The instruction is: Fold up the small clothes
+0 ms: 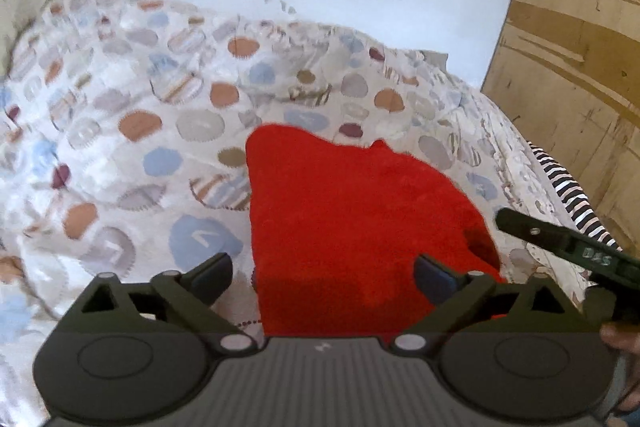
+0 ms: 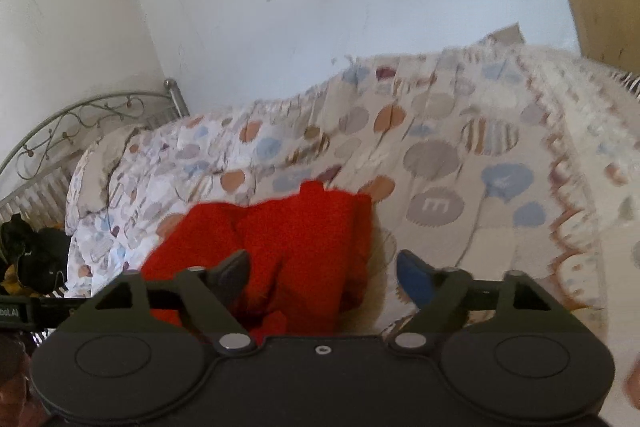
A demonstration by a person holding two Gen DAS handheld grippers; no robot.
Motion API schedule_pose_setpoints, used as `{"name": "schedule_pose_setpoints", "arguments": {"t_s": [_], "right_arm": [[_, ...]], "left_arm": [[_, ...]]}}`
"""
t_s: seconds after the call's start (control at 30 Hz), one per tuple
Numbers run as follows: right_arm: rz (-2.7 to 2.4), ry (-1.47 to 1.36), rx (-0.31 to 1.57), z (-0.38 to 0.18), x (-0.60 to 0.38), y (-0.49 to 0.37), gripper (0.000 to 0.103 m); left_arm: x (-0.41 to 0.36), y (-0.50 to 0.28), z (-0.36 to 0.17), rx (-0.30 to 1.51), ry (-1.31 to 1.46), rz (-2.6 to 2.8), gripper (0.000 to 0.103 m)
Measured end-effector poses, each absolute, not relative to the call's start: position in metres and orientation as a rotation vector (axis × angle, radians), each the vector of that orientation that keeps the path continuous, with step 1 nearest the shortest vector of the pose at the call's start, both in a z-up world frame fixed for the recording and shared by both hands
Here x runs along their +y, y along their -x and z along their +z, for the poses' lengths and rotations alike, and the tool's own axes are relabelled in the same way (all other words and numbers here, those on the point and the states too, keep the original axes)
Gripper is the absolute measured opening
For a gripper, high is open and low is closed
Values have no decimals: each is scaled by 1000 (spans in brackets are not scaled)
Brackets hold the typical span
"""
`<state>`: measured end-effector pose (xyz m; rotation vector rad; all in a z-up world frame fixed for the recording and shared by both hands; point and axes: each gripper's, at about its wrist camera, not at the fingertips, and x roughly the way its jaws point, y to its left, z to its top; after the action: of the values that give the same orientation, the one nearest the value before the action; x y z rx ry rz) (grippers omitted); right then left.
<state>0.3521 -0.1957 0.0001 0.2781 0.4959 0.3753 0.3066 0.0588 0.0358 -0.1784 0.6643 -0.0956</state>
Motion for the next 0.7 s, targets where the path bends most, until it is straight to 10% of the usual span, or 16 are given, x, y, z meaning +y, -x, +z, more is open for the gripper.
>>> {"name": "schedule_pose_setpoints", "arguments": {"t_s": [0.17,0.7], "right_arm": [[372,-225,405,35,-207,-304,102],[285,-117,228,73,-223,-120,103]], "left_arm": [[47,-264,66,575,150,-63,102],[25,-109,82,398,147,-14,103]]}}
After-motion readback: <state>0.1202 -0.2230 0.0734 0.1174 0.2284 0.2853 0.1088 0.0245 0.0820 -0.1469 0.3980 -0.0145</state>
